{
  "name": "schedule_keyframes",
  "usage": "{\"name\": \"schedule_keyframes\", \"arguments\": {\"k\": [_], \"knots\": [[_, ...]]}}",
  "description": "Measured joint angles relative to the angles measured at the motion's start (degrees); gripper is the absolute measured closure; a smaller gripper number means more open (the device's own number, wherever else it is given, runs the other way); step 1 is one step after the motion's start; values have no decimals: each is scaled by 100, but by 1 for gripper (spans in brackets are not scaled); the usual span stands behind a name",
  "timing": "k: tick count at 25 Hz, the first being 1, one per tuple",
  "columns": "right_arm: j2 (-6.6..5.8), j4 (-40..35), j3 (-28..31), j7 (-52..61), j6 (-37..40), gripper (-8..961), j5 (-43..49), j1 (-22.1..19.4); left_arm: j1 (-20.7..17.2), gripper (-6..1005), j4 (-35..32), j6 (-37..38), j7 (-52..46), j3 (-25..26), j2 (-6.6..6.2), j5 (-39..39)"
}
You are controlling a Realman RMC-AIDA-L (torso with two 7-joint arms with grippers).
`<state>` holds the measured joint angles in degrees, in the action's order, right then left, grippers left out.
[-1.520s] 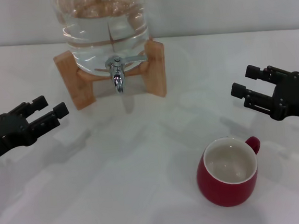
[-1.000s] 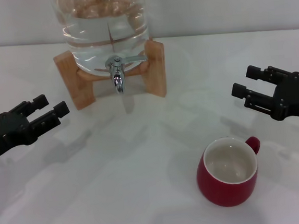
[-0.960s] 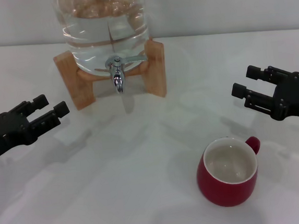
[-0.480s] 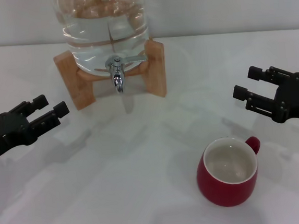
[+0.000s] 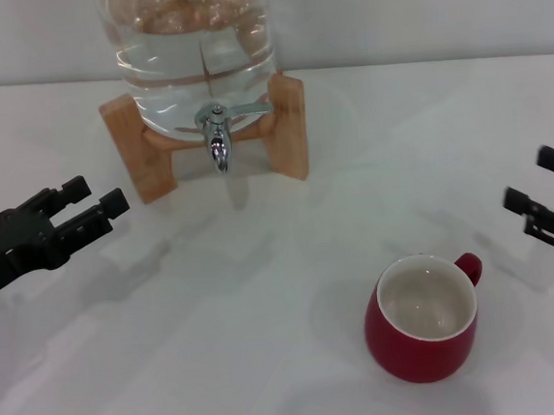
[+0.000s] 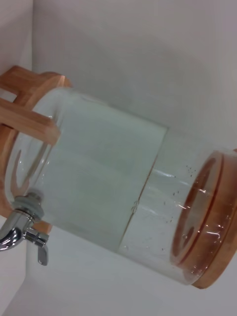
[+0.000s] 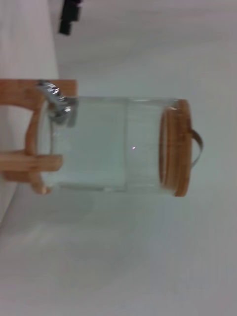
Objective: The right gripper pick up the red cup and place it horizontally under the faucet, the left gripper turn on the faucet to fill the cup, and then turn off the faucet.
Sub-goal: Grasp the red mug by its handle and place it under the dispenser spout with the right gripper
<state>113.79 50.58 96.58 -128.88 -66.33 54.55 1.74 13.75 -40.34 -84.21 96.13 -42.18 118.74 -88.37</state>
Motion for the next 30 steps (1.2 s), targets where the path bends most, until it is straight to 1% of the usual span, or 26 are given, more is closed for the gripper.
{"name": "schedule_keyframes", "arguments": {"k": [8,11,12,15,17,23,30], "knots": [[3,-85,41,-316,-73,320,8,-446,21,184,0,-51,-24,0,-12,16],[21,-216,39,-430,-225,319,11,-503,40,184,0,-44,-20,0,-18,25],[45,-304,40,-495,-306,319,12,-510,43,184,0,-43,-16,0,-18,25],[95,-550,43,-670,-371,319,12,-474,46,184,0,-32,-8,0,-17,31],[120,-801,29,-767,-388,319,13,-368,54,184,0,-32,-2,-7,-15,50],[131,-930,1,-785,-395,319,12,-232,1,184,58,15,-23,3,-21,334],[137,-979,-15,-928,-379,320,11,-71,-110,184,62,-13,-31,2,-13,352]]}}
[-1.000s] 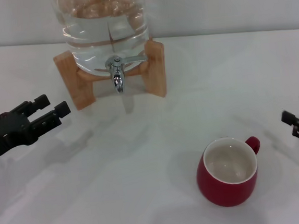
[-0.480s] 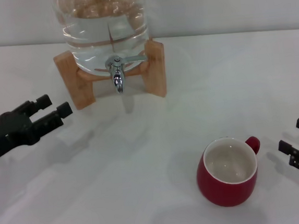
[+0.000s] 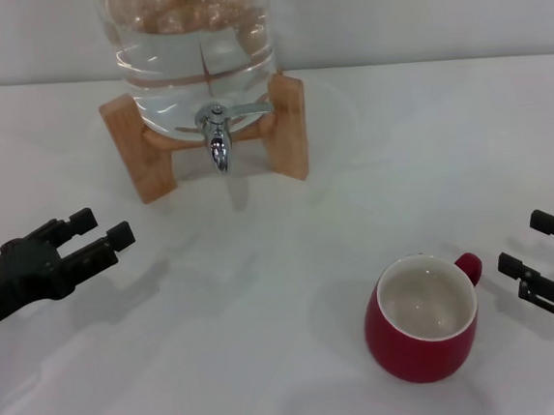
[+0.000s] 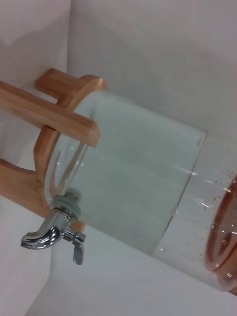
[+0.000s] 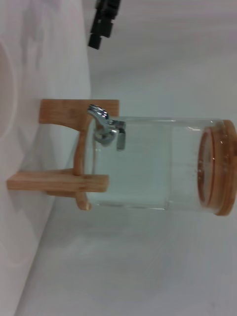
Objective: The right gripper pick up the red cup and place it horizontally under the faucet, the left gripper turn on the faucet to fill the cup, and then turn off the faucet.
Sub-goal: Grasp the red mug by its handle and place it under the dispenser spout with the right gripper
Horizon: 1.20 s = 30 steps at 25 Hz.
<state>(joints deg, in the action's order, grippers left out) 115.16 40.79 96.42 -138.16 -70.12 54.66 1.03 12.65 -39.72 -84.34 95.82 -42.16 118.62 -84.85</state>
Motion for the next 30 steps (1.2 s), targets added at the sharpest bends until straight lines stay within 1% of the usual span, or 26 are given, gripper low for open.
{"name": "schedule_keyframes", "arguments": {"k": [6,15,19,26,30], "knots": [[-1,-374,-17,-314,37,324,-45,104,12,184,4,-2,-2,-3,7,5],[2,-598,-66,-387,31,338,-52,182,44,184,0,-12,-2,-3,0,-17],[11,-711,-238,-402,65,345,-65,353,47,184,-21,-13,-2,-3,6,-25],[22,-737,-611,-449,445,356,-220,584,64,184,-43,-28,-41,-2,11,-31],[23,-742,-668,-452,494,362,-311,682,61,184,-45,-24,-71,-3,13,-32]]}}
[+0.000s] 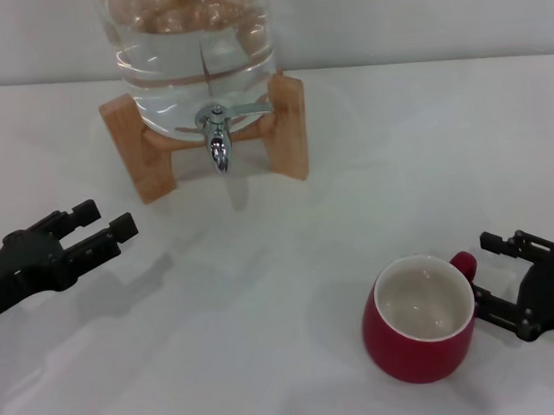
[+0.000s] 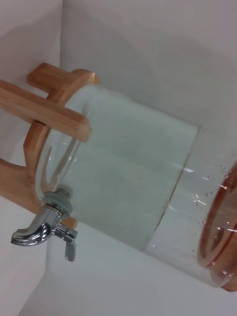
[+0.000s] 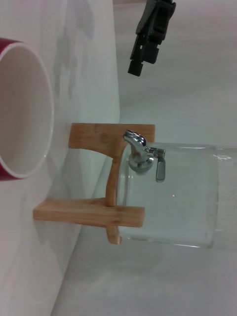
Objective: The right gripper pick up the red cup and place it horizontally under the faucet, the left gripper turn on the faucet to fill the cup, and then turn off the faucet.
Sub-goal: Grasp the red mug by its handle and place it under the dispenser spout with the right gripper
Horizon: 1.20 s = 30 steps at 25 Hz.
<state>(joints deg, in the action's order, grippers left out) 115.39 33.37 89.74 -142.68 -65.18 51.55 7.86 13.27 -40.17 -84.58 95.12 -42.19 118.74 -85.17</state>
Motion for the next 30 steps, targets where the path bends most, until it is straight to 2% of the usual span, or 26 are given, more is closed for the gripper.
{"name": "schedule_keyframes", "arguments": {"k": [22,30], "knots": [[1,-160,-142,14,131,397,-58,387,9,184,0,35,-9,0,0,0],[1,-164,-123,40,182,409,-75,408,9,184,0,12,-11,0,2,0]]}}
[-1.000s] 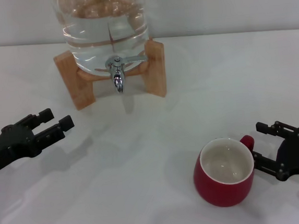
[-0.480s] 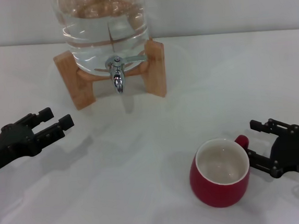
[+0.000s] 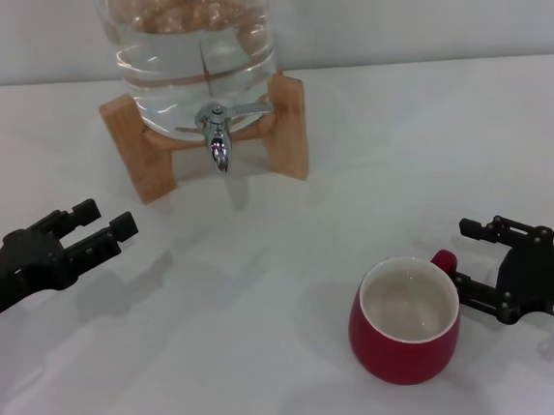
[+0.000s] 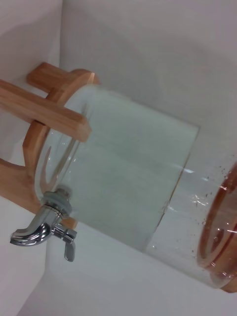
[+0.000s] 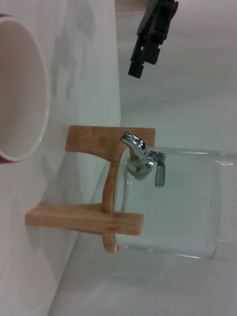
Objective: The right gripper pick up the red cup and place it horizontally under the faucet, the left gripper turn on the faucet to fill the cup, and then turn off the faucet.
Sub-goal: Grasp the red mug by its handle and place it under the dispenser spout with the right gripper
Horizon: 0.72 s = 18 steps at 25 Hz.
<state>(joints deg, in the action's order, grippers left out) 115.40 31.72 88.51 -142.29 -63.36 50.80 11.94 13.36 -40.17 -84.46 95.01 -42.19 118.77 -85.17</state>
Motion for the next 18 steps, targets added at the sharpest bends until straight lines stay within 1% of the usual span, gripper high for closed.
{"name": "schedule_keyframes", "arguments": {"k": [18], "knots": [[-9,-44,-18,2,47,438,-133,78,0,184,7,8,0,0,7,1]]}}
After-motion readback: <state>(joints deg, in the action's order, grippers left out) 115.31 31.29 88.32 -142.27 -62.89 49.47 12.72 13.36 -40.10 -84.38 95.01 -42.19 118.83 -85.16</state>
